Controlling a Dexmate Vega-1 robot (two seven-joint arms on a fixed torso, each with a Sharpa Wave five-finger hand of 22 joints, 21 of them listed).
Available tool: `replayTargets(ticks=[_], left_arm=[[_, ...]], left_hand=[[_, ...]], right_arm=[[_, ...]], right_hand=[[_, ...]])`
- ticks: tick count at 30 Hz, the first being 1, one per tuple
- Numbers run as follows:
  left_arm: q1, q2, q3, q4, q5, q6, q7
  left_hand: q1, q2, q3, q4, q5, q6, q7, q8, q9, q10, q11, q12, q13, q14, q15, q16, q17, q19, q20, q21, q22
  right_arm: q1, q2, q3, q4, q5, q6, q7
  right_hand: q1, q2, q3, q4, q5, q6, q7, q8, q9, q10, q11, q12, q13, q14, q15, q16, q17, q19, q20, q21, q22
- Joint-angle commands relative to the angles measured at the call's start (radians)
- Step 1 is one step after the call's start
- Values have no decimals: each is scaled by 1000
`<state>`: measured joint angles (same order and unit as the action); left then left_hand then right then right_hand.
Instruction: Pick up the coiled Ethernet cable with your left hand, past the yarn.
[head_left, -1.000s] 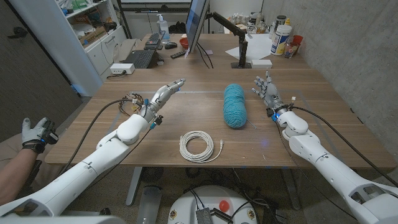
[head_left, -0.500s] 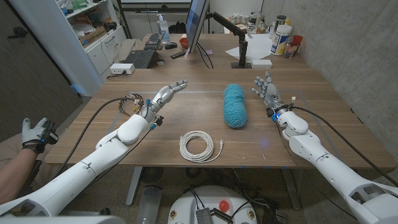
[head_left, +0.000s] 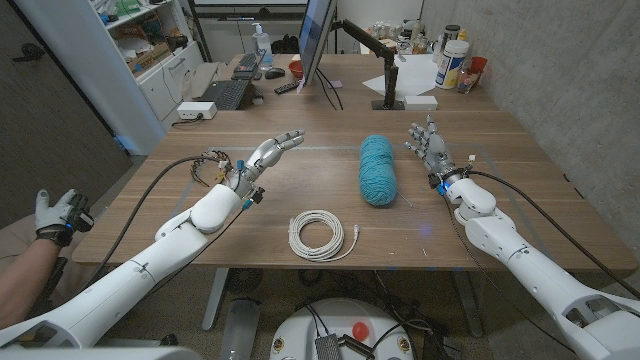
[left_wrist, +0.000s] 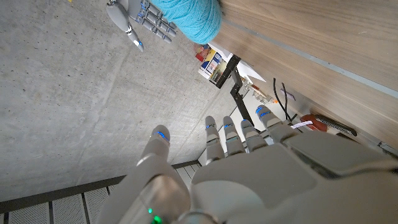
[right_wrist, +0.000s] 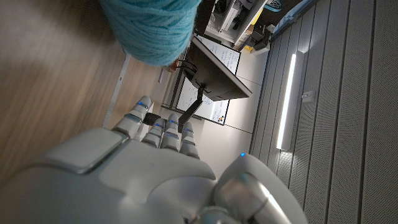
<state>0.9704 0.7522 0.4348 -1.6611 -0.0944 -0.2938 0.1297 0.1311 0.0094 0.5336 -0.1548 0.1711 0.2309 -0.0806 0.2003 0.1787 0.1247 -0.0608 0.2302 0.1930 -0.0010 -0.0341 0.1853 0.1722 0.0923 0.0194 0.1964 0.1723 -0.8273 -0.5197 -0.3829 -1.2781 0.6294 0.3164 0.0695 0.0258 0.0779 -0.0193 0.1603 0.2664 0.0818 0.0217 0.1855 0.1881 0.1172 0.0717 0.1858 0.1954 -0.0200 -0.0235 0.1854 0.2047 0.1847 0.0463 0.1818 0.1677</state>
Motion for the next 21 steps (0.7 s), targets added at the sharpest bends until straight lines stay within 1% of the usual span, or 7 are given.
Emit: replayTargets(ticks=[1, 11, 12, 14, 15, 20, 21], left_arm=[[3, 10, 5, -23, 40, 23, 11], [3, 14, 12, -37, 74, 32, 20], [5, 14, 15, -41, 97, 31, 33], [5, 13, 15, -41, 99, 32, 34], [5, 16, 20, -47, 125, 33, 44], [7, 17, 22, -54, 144, 34, 51], [10, 22, 24, -65, 165, 39, 58]], left_hand=[[13, -2, 1, -5, 9, 8, -3, 6, 4, 9, -1, 3, 4, 4, -39, 2, 2, 5, 3, 4, 1], [17, -4, 1, -6, 10, 10, -3, 5, 4, 10, -4, 2, 4, 5, -40, 1, 3, 2, 9, 2, 1], [17, -4, 1, -6, 10, 11, -3, 4, 5, 11, -5, 2, 4, 4, -41, 1, 3, 2, 9, 1, 1], [18, -4, 1, -6, 10, 11, -3, 4, 5, 10, -4, 2, 4, 5, -41, 1, 3, 2, 10, 1, 1], [18, -5, 1, -6, 10, 12, -3, 4, 5, 11, -5, 2, 4, 5, -41, 1, 3, 3, 11, 1, 1], [20, -6, 0, -7, 10, 19, -2, 5, 5, 15, -5, 3, 4, 6, -43, 1, 2, 5, 7, 1, 1], [21, -6, 0, -7, 10, 20, -2, 5, 5, 16, -6, 3, 4, 7, -43, 1, 2, 5, 7, 1, 1]], right_arm=[[1, -3, -3, -1, -1, -4, 4], [1, -3, -3, -2, -1, -6, 2], [1, -3, -2, -3, -1, -7, 1], [1, -3, -2, -3, -1, -7, 1], [1, -3, -3, -2, -2, -6, 2], [1, -3, -3, -3, -1, -8, 1], [2, -3, -2, -2, -2, -7, 0]], right_hand=[[-4, 23, -4, 0, 7, -4, -3, 6, 3, -5, 3, 5, 2, -11, 3, 5, 1, -5, 0, 4, 3], [-4, 24, -5, 0, 7, -5, -3, 7, 3, -8, 3, 6, 2, -12, 4, 6, 1, -8, 0, 4, 3], [-4, 24, -5, 0, 7, -5, -3, 7, 3, -8, 2, 6, 2, -13, 4, 6, 1, -8, 0, 4, 3], [-4, 24, -6, 0, 7, -5, -2, 7, 3, -9, 2, 6, 2, -13, 3, 7, 1, -9, 0, 4, 3], [-4, 24, -6, 0, 8, -5, -2, 7, 3, -9, 3, 6, 2, -13, 3, 7, 1, -9, 0, 4, 3], [-4, 24, -6, 0, 8, -6, -2, 7, 3, -10, 2, 7, 2, -13, 2, 7, 1, -9, 0, 4, 3], [-4, 24, -6, 0, 8, -6, -2, 7, 3, -10, 3, 7, 2, -13, 3, 7, 1, -10, 0, 4, 3]])
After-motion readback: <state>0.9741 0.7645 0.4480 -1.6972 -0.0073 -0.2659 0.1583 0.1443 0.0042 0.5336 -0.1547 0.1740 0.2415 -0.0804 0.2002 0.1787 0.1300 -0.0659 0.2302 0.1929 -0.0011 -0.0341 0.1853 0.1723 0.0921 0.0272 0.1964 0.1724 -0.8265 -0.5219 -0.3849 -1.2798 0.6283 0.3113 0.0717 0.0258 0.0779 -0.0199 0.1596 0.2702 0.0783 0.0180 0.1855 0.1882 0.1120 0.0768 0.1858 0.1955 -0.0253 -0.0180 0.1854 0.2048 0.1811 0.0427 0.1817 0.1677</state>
